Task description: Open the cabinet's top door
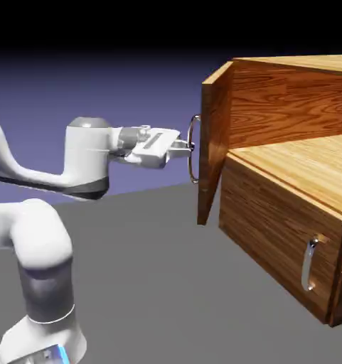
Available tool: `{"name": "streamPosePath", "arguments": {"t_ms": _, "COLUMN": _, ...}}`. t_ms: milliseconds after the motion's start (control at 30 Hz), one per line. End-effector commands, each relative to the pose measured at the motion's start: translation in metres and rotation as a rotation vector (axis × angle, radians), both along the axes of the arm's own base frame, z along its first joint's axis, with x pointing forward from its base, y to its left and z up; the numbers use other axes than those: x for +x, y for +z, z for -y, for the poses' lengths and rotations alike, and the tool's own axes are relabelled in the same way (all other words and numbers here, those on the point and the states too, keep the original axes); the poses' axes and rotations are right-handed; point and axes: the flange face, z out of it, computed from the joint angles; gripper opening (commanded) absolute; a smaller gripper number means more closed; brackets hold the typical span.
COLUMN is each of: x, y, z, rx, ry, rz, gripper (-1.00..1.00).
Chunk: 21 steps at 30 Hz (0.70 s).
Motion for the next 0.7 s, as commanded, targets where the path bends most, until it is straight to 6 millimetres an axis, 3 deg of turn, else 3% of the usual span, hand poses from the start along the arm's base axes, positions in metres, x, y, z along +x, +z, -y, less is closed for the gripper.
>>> {"name": "streamPosePath", "arguments": {"t_ms": 0, "x": -0.004, "y": 0.0, "z": -0.005, "rx": 0.001, "ry": -0.011, "rz": 0.0, "gripper": -1.0}}
{"name": "streamPosePath", "arguments": {"t_ms": 367, "x": -0.049, "y": 0.0, "z": -0.078, "rx": 0.001, "ry": -0.17, "rz": 0.0, "gripper": -1.0}}
{"name": "streamPosePath", "arguments": {"t_ms": 667, "x": -0.084, "y": 0.0, "z": -0.162, "rx": 0.001, "ry": -0.341, "rz": 0.0, "gripper": -1.0}}
